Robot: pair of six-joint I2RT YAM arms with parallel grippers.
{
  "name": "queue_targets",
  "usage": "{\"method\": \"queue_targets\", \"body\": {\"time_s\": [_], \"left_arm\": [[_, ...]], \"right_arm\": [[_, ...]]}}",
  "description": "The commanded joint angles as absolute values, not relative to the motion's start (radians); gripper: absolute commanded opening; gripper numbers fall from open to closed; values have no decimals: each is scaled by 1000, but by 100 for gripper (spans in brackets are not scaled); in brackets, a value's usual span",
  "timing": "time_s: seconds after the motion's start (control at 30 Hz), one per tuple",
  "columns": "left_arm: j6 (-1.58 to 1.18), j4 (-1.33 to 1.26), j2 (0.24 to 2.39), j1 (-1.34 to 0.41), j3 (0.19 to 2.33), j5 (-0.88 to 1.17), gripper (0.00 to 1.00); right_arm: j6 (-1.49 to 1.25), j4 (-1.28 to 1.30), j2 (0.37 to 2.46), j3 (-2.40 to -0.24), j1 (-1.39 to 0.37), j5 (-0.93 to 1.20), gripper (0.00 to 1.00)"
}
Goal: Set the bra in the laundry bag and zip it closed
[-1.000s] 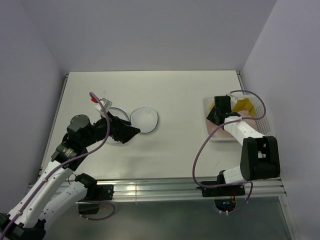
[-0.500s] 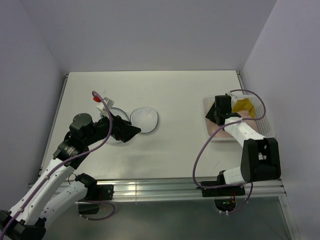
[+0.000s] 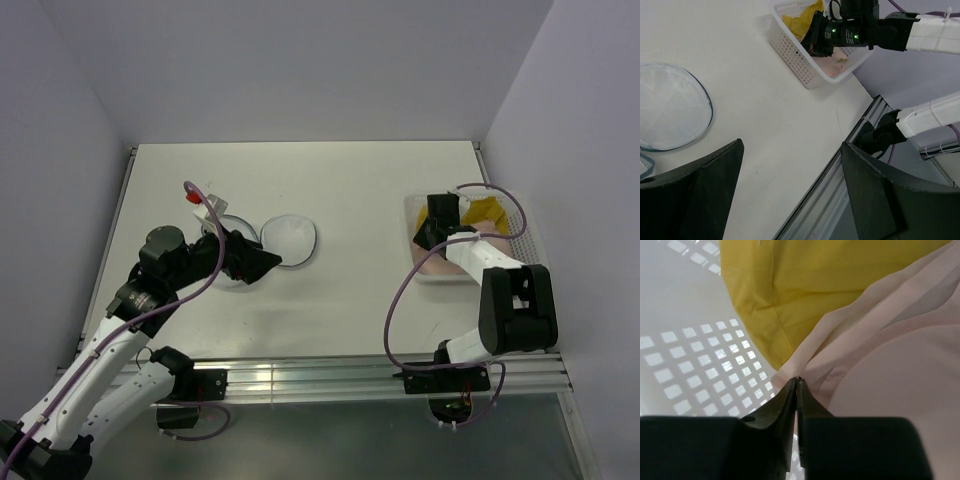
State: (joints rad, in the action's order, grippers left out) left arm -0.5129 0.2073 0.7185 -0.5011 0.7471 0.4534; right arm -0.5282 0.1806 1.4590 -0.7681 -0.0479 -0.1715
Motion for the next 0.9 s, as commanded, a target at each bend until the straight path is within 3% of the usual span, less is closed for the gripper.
{"method": "queue_targets", "body": {"time_s": [0.0,0.03,0.63,0.87], "left_arm": [[-503,176,726,-495,773,453,85],[-503,176,727,-495,773,453,85],[-615,83,828,-491,758,501,88],[-706,-90,980,-654,793,461,93]], "right_arm": [[-541,156,1433,-804,-43,-196,6],[-546,156,1411,-807,-43,-201,0],[-575,176,895,-745,-41,-273,0],[-575,193,758,-781,-41,-261,0]]}}
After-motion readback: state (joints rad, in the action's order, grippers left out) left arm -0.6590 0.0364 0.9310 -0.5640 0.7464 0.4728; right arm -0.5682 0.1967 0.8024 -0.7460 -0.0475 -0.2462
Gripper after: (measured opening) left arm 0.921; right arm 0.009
